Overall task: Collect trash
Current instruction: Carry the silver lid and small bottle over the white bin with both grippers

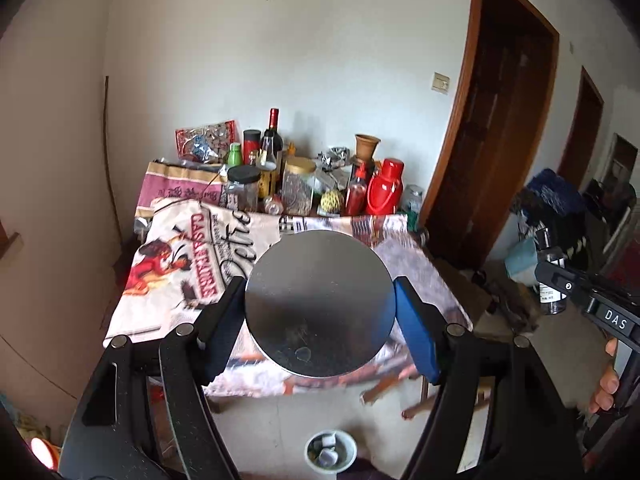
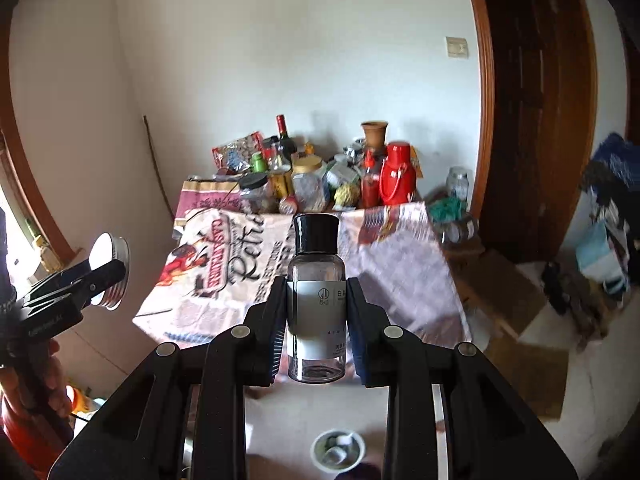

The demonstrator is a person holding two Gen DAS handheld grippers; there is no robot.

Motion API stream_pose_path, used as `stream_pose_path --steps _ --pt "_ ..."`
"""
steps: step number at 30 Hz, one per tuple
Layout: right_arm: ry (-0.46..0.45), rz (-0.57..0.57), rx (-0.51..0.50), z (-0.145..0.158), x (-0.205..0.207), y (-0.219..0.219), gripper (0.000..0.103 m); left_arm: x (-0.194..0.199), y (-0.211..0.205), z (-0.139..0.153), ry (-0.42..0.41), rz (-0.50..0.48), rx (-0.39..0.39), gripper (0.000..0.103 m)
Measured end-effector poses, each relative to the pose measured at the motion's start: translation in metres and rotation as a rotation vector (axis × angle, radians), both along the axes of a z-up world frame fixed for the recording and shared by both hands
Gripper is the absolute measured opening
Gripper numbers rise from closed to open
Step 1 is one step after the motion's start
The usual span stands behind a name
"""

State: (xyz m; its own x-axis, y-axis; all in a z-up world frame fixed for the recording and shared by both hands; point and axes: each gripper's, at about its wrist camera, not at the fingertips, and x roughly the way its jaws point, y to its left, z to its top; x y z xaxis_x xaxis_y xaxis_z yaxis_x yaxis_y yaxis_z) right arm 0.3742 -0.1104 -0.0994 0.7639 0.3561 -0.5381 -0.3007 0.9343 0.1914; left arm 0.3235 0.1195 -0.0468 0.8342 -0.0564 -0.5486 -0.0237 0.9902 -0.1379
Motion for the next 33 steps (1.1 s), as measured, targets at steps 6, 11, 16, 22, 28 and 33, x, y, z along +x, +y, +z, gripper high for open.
stream_pose_path --steps 6,11,16,22,28,33 --pt "0.073 -0.027 0.000 -0.020 -0.042 0.013 0.026 -0.043 0.013 -0.019 0.055 -0.036 0.003 0.072" --pt "0.149 -0.030 -0.016 -0.038 -0.063 0.017 0.026 -0.060 0.012 -0.037 0.122 -0.063 0.000 0.072" --pt "0.220 -0.027 -0.023 -0.062 -0.072 0.014 0.026 -0.066 0.000 -0.063 0.191 -0.088 -0.023 0.072" --pt "0.323 -0.016 -0.025 -0.112 -0.067 0.004 0.026 -0.059 -0.019 -0.105 0.278 -0.096 -0.015 0.072" --pt "0.424 0.000 -0.026 -0.179 -0.050 -0.006 0.026 -0.045 -0.033 -0.168 0.384 -0.072 0.004 0.072" --pt "0.488 0.019 -0.028 -0.227 -0.037 -0.010 0.026 -0.038 -0.044 -0.238 0.492 -0.044 -0.030 0.072"
